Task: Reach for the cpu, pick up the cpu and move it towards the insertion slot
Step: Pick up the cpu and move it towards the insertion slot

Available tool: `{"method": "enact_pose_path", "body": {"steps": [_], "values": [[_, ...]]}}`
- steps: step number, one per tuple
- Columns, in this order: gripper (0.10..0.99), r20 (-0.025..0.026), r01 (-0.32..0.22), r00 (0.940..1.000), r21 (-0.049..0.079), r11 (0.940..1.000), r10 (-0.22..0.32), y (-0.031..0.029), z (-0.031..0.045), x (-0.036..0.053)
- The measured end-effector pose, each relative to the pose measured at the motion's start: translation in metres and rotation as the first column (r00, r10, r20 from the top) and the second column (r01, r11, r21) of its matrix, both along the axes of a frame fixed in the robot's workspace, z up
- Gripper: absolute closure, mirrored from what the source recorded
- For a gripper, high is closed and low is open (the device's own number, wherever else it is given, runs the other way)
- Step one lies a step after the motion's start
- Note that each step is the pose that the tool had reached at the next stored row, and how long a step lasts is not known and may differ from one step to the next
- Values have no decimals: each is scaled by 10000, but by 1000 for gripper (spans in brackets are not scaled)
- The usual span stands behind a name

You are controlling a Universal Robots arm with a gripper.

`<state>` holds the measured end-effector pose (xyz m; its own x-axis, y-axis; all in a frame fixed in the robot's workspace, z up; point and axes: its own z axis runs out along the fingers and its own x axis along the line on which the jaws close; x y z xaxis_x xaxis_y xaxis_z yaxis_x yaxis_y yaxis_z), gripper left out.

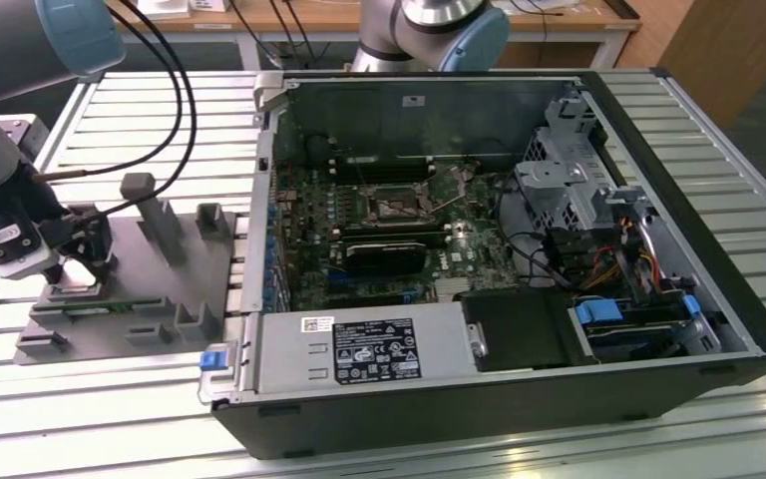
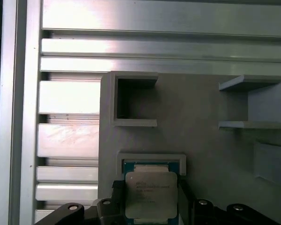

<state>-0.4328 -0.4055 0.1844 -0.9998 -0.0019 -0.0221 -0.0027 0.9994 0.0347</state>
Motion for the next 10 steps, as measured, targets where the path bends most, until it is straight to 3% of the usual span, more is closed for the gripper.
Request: {"method": "enact_pose_path", "body": {"steps": [10], "values": [[549, -2, 1, 10000, 2, 10000, -1, 0, 131, -1]]}}
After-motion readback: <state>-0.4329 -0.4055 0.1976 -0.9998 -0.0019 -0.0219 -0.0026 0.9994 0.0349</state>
